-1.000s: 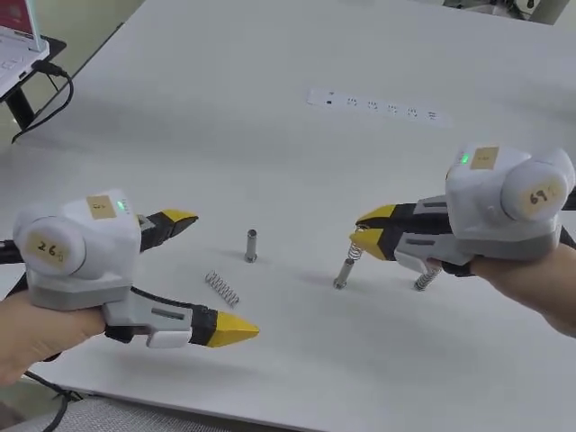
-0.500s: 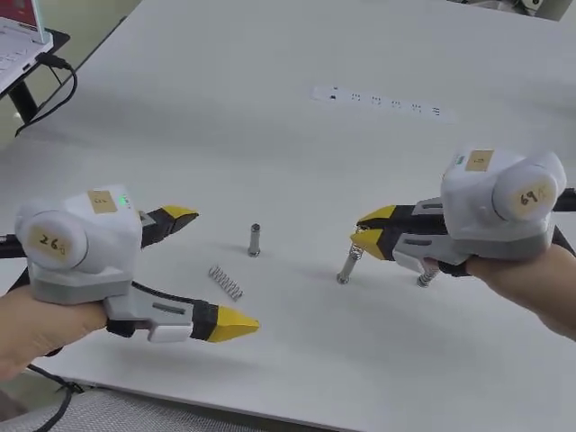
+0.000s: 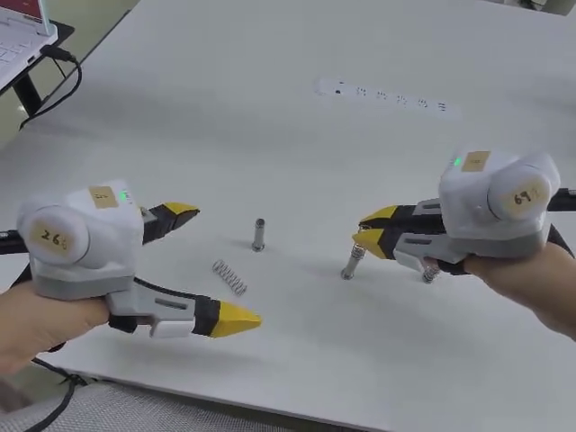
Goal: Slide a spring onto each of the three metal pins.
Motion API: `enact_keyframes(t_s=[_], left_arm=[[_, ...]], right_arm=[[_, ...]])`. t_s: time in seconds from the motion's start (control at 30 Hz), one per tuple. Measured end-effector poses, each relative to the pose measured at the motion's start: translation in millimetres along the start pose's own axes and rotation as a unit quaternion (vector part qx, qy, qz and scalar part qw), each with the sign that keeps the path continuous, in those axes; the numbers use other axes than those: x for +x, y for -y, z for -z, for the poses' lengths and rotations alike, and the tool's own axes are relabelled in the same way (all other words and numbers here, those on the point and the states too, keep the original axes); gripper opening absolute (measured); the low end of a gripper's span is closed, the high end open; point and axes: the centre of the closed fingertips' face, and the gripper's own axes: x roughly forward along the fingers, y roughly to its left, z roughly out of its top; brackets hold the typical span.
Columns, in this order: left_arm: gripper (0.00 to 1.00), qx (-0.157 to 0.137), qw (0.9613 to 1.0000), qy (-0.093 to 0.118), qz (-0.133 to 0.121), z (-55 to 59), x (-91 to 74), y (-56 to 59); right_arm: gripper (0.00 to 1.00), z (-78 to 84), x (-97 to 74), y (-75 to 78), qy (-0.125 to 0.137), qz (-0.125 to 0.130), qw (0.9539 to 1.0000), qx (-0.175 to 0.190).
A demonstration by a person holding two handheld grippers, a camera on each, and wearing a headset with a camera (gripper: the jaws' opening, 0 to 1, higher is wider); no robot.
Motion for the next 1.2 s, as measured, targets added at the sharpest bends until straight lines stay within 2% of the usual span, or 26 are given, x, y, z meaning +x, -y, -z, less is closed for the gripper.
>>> enact_keyframes(t_s=[0.3, 0.9, 1.07, 1.1, 1.2], left_arm=[[0.98, -0.004, 1.0000, -0.001, 0.001, 3.7, 1.1, 0.3], [0.98, -0.006, 1.0000, 0.001, 0.004, 3.7, 3.7, 0.1], [0.98, -0.006, 1.0000, 0.001, 0.003, 4.3, 3.6, -0.5], [0.98, -0.006, 1.0000, 0.001, 0.002, 4.5, 3.5, -1.0], [0.98, -0.006, 1.0000, 0.000, 0.002, 4.3, 3.5, -0.9]], right_arm=[[0.06, 13.5, 11.4, -2.7, -0.017, -0.004, 0.9998, 0.003], [0.06, 33.7, 18.0, -7.2, -0.030, -0.006, 0.9995, 0.003], [0.06, 44.2, 20.1, -7.4, -0.039, -0.005, 0.9992, 0.003], [0.06, 40.7, 19.2, -6.8, -0.027, -0.003, 0.9996, 0.006], [0.07, 41.4, 19.9, -5.8, -0.030, -0.003, 0.9995, 0.007]])
